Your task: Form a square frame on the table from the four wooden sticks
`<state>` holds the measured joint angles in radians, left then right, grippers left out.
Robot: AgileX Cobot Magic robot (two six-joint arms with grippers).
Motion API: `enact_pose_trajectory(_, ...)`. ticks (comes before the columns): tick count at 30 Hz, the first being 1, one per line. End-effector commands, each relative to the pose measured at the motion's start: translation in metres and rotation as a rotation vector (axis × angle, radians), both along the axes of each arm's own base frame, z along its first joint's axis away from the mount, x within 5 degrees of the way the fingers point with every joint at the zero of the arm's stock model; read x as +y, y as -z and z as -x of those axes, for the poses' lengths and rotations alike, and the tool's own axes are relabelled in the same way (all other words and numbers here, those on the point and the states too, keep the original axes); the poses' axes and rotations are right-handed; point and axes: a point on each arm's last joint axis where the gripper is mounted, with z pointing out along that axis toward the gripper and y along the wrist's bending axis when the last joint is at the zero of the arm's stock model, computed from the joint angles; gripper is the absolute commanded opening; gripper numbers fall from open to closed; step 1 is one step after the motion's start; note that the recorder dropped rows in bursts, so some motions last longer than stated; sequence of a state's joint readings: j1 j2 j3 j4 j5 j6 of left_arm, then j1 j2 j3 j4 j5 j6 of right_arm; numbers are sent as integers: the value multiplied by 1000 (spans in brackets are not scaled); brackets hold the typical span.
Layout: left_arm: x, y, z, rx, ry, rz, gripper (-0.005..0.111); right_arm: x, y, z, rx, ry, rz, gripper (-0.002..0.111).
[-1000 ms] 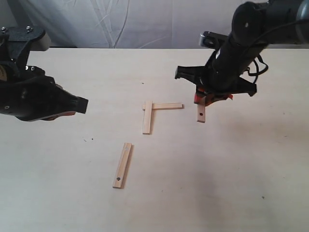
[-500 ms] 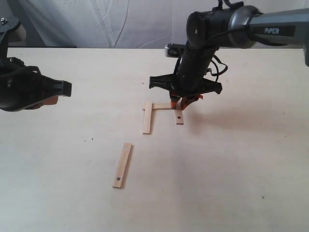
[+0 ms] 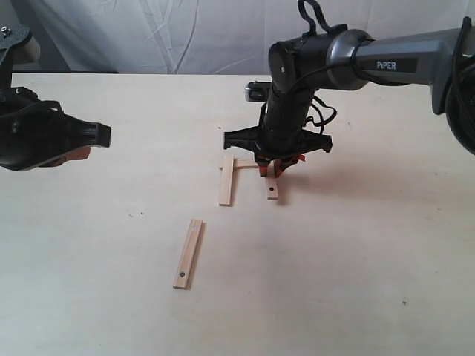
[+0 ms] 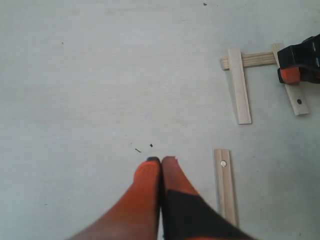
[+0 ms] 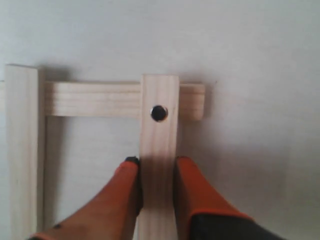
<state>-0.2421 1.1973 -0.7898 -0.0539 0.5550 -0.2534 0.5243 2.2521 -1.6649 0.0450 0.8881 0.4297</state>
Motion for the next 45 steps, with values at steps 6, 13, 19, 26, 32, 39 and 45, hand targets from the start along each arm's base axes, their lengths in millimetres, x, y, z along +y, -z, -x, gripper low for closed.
enact_pose_trajectory(6, 1, -1, 1, -14, -6, 5, 0, -3, -2, -3, -21, 41, 21, 1)
enact_pose_trajectory(13, 1, -1, 1, -14, -6, 5, 0, -3, -2, -3, -19, 57, 18, 7)
enact_pose_trajectory(19, 1, -1, 1, -15, -5, 0, 0, -3, -3, -3, -18, 63, 17, 42)
enact_pose_trajectory(26, 4, -1, 0, -30, 13, -49, 0, 3, -32, 6, -31, 67, -22, 42)
enact_pose_trajectory(32, 8, -1, -1, -28, -21, -43, 0, 35, -54, 33, -58, -31, -33, 42)
enact_pose_trajectory(39, 38, -1, -5, -17, -183, -25, 0, 86, -48, 77, 2, -116, -69, 42)
enact_pose_trajectory(45, 57, -1, -6, -14, -278, 0, 0, 115, -37, 106, 29, -131, -63, 42)
